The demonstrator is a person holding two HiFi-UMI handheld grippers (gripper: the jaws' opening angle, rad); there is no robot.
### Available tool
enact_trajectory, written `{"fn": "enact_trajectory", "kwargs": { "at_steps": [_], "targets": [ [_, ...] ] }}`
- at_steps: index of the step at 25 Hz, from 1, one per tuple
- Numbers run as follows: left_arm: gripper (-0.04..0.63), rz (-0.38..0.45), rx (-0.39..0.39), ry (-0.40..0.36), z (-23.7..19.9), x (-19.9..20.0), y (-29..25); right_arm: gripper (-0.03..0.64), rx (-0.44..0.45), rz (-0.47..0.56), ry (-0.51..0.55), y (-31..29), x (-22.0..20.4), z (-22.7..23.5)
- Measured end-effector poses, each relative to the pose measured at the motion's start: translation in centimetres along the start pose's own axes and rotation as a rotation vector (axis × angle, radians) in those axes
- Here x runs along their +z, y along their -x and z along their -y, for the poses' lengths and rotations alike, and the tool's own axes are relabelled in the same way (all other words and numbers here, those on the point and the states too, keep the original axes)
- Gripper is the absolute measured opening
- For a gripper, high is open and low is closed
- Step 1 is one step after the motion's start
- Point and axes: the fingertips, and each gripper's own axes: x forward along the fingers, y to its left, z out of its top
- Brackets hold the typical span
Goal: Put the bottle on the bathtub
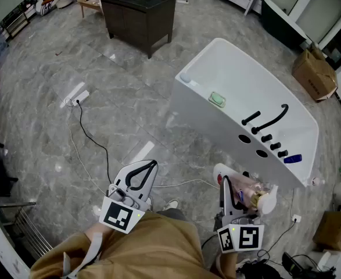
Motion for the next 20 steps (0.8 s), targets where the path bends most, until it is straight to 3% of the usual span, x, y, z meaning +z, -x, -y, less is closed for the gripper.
{"fn": "enact_trajectory", "kwargs": {
  "at_steps": [10,20],
  "targets": [
    [0.008,0.064,0.035,-0.011,3.7,3.4,-2.3,0.238,0.107,0.009,0.023,-0.1,0.9,1.8],
    [0.008,0.04,0.093,-0.017,6.4,2.5,-3.7,0.238,0.163,0.016,-0.003,0.5,-0.6,5.2]
  ]
}}
